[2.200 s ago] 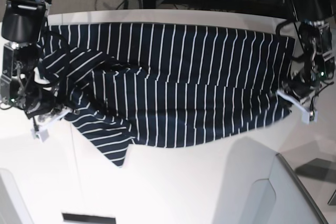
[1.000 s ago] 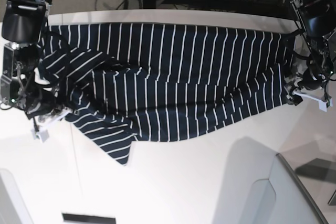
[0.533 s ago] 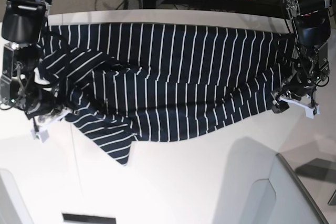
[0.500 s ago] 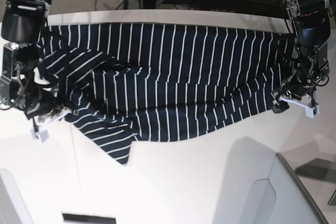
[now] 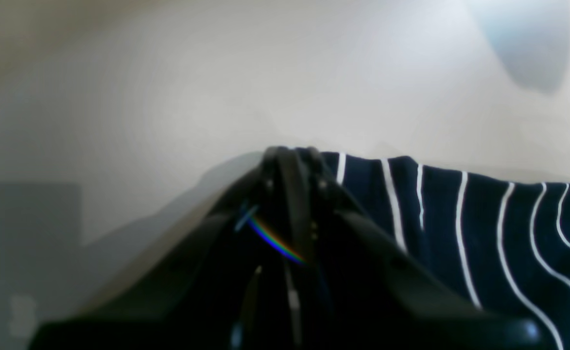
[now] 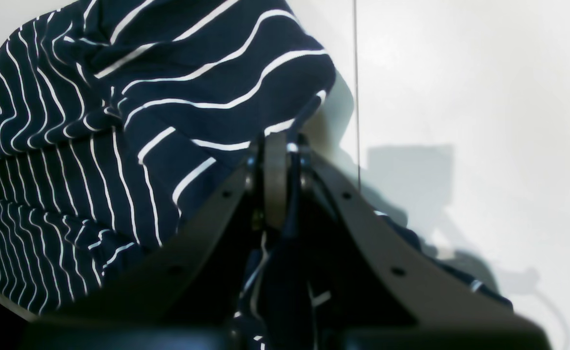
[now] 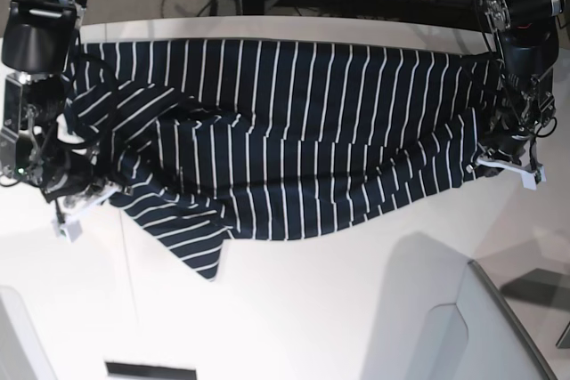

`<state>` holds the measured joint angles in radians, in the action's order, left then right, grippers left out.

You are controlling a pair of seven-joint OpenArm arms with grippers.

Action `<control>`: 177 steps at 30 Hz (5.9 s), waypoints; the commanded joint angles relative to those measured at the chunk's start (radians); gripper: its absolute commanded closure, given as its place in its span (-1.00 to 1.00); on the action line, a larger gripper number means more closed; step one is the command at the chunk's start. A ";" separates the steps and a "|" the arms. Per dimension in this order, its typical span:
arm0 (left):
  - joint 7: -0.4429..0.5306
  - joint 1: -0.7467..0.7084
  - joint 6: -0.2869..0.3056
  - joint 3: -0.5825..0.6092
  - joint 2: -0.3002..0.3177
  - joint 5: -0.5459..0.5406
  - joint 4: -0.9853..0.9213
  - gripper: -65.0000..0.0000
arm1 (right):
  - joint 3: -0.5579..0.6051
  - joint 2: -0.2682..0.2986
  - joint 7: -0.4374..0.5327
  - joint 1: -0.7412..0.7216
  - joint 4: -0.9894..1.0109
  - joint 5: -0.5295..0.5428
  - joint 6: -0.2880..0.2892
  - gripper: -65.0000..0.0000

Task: Layout the t-shirt on the table in an organized manner, then fold the t-shirt properly
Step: 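Grasp the shirt sides with both grippers and pull them taut, then drag the held shirt sides toward the hem with both grippers, then regrasp the shirt side with the right gripper near the hem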

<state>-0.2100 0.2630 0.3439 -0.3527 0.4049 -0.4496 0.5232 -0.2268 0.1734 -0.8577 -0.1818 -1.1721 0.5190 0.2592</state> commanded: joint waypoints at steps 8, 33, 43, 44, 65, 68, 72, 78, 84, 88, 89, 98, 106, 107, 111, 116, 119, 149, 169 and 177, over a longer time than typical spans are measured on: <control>-0.042 0.040 0.002 0.179 0.007 0.007 0.021 1.00 | -0.003 0.013 0.015 -0.026 -0.016 0.014 0.005 1.00; -0.044 0.332 -0.001 0.323 0.030 0.008 0.039 1.00 | 0.194 0.125 0.444 -0.264 0.413 0.011 0.116 1.00; -0.045 0.322 -0.001 0.323 0.038 0.010 0.039 1.00 | 0.300 0.173 0.710 -0.290 0.539 0.011 0.124 1.00; -0.045 0.321 -0.001 0.323 0.038 0.010 0.039 1.00 | 0.330 0.185 0.720 -0.293 0.539 0.011 0.124 1.00; -0.073 0.212 0.001 0.321 0.038 0.001 0.193 1.00 | 0.516 0.237 0.730 -0.316 0.596 0.013 0.116 1.00; -0.124 0.181 0.001 0.255 0.038 0.001 0.245 1.00 | 0.518 0.237 0.684 -0.318 0.596 0.013 0.116 1.00; -0.202 0.131 0.004 0.169 0.030 0.004 0.367 1.00 | 0.511 0.237 0.674 -0.316 0.596 0.014 0.114 1.00; -0.266 0.032 0.002 0.162 0.027 0.002 0.524 1.00 | 0.508 0.237 0.622 -0.299 0.539 0.022 0.114 1.00; -0.271 -0.044 0.005 0.113 0.027 0.001 0.550 1.00 | 0.384 0.239 0.559 -0.233 0.433 0.020 0.117 1.00; -0.331 -0.138 0.005 0.042 0.018 0.001 0.648 1.00 | 0.363 0.239 0.529 -0.206 0.418 0.017 0.119 1.00; -0.337 -0.158 0.005 0.044 0.009 0.007 0.682 1.00 | 0.363 0.239 0.527 -0.204 0.423 0.017 0.117 1.00; -0.339 -0.278 0.001 0.044 -0.059 0.012 0.762 1.00 | 0.360 0.205 0.407 -0.186 0.416 0.022 0.114 0.99; -0.337 -0.317 0.001 0.044 -0.067 0.012 0.760 1.00 | 0.208 0.205 0.286 -0.167 0.304 0.017 0.114 0.27; -0.337 -0.321 0.001 0.044 -0.067 0.012 0.760 1.00 | 0.185 0.205 0.277 -0.158 0.269 0.014 0.114 0.14; -0.335 -0.324 0.001 0.040 -0.067 0.012 0.760 1.00 | 0.160 0.209 0.268 -0.186 0.240 0.013 0.113 -0.33; -0.335 -0.325 0.001 0.039 -0.065 0.012 0.760 1.00 | 0.160 0.168 0.401 -0.336 0.521 -0.150 0.114 -0.42; -0.335 -0.327 0.001 0.039 -0.065 0.012 0.760 1.00 | 0.157 0.145 0.552 -0.411 0.716 -0.297 0.114 -0.42; -0.334 -0.321 0.004 0.044 -0.065 0.012 0.725 1.00 | 0.175 0.041 0.681 -0.459 0.869 -0.603 0.038 0.27; -0.334 -0.319 0.004 0.044 -0.065 0.012 0.725 1.00 | 0.180 0.028 0.553 -0.502 0.861 -0.623 0.036 1.00; -0.335 -0.313 0.004 0.042 -0.064 0.012 0.737 1.00 | 0.182 0.028 0.458 -0.520 0.768 -0.623 0.045 1.00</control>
<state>-0.5652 -0.0662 0.3435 -0.3046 0.3222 -0.4267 1.2377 -0.0475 0.1925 -0.4206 -0.6605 -0.3866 -0.1059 0.3061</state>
